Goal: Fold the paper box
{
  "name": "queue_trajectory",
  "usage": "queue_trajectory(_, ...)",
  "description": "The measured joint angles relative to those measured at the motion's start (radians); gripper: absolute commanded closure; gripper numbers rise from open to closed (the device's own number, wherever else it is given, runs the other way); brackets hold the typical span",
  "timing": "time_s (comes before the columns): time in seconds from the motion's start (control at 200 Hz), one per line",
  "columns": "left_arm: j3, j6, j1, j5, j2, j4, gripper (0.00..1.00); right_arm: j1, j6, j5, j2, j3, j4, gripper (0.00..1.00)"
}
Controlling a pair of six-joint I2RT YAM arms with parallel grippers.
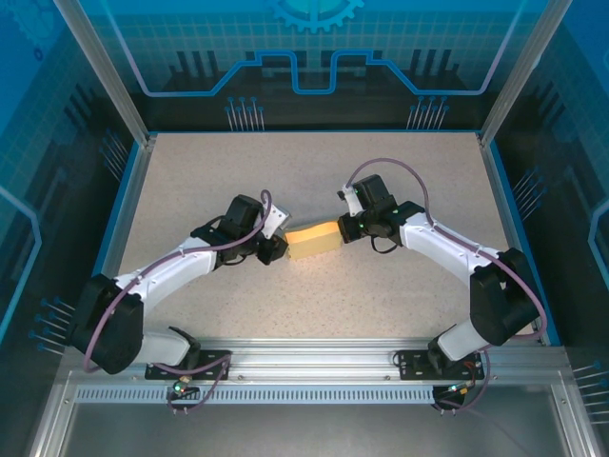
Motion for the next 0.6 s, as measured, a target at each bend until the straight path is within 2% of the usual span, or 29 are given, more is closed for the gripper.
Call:
queue_trajectory(0.22, 0.001, -0.001, 0.000, -0.014, 0.004, 0.011, 0.85, 0.000, 0.000, 0.000, 0.002, 0.000, 0.000, 1.00)
queue_trajectory(0.6, 0.006, -0.031, 0.000, -0.028, 0.004, 0.018, 0.91, 0.003, 0.000, 0.000, 0.002, 0.000, 0.001, 1.00)
